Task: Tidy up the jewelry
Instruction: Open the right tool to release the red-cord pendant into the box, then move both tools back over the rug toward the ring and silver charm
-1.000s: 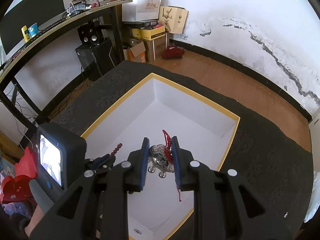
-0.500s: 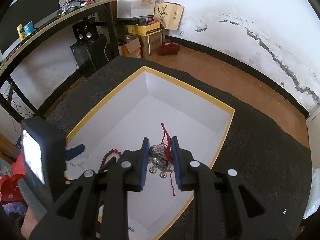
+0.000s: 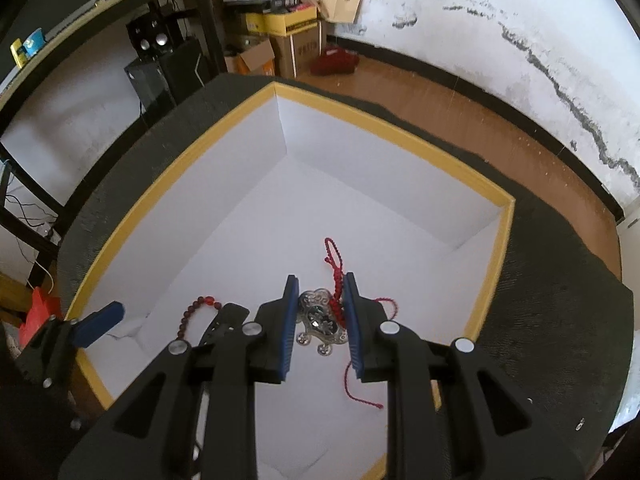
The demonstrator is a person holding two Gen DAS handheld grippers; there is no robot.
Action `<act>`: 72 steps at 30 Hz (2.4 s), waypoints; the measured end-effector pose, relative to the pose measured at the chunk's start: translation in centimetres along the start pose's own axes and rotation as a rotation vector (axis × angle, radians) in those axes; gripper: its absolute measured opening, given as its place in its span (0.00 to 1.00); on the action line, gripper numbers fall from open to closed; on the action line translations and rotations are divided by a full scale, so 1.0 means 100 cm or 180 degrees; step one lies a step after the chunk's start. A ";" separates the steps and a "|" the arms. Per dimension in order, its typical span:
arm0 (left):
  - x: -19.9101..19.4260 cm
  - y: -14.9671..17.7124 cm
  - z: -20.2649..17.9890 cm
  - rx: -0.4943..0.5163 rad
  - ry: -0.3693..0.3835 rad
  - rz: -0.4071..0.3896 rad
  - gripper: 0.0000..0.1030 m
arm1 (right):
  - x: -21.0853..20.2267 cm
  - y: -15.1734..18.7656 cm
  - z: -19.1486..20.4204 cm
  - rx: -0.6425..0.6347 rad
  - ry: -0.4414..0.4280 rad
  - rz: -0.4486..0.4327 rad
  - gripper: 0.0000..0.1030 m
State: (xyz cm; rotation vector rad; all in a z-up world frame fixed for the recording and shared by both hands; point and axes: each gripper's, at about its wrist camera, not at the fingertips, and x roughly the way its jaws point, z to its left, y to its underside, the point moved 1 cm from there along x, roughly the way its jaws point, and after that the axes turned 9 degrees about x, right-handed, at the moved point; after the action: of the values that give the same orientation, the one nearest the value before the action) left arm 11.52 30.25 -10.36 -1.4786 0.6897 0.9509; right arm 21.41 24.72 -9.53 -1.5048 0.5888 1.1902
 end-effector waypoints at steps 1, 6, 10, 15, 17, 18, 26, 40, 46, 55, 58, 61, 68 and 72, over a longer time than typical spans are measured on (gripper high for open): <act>0.000 0.000 0.000 0.0005 -0.0001 0.0001 0.81 | 0.005 -0.001 0.000 -0.0001 0.0012 0.0027 0.22; 0.000 0.000 0.001 0.0023 0.0007 -0.0001 0.81 | 0.023 -0.001 0.003 -0.0034 0.0059 0.0139 0.22; 0.000 0.001 0.001 0.0040 0.0009 -0.0001 0.81 | 0.034 -0.003 0.003 -0.0031 0.0071 0.0221 0.22; 0.000 0.001 0.001 0.0014 0.0023 -0.0003 0.81 | 0.039 -0.006 -0.002 0.0053 0.0052 0.0257 0.35; 0.001 0.001 0.002 0.0010 0.0023 -0.0001 0.81 | 0.037 -0.009 -0.002 0.0045 0.0028 0.0222 0.57; 0.001 0.001 0.002 0.0007 0.0024 -0.0001 0.81 | 0.035 -0.008 -0.002 0.0031 0.0032 0.0202 0.68; 0.000 0.000 0.002 -0.0023 0.0048 -0.0013 0.82 | 0.017 -0.010 -0.005 0.0031 -0.0049 0.0128 0.82; -0.020 0.004 -0.020 0.0105 0.0093 -0.0170 0.92 | -0.100 0.045 -0.080 0.0239 0.0117 -0.0473 0.94; -0.037 0.003 -0.033 0.0103 0.0056 -0.0252 0.92 | -0.158 0.106 -0.159 0.0669 0.0208 -0.0760 0.94; -0.073 0.007 -0.110 0.0436 0.0191 -0.0450 0.92 | -0.188 0.185 -0.271 0.1264 0.0580 -0.0840 0.94; -0.079 0.012 -0.152 0.0686 0.0289 -0.0472 0.92 | -0.188 0.206 -0.302 0.1445 0.0629 -0.0835 0.94; -0.080 0.018 -0.194 0.0897 0.0397 -0.0468 0.92 | -0.191 0.227 -0.331 0.1631 0.0651 -0.0874 0.94; -0.077 0.024 -0.267 0.1223 0.0580 -0.0480 0.92 | -0.189 0.251 -0.367 0.1698 0.0884 -0.0912 0.94; -0.072 0.028 -0.298 0.1354 0.0651 -0.0511 0.92 | -0.179 0.261 -0.382 0.1722 0.0860 -0.0854 0.94</act>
State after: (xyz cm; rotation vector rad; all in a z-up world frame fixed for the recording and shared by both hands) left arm 10.71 -0.26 -6.14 -1.2363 0.8484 0.4943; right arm 6.44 -22.52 -7.73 -1.2302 0.7875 0.5609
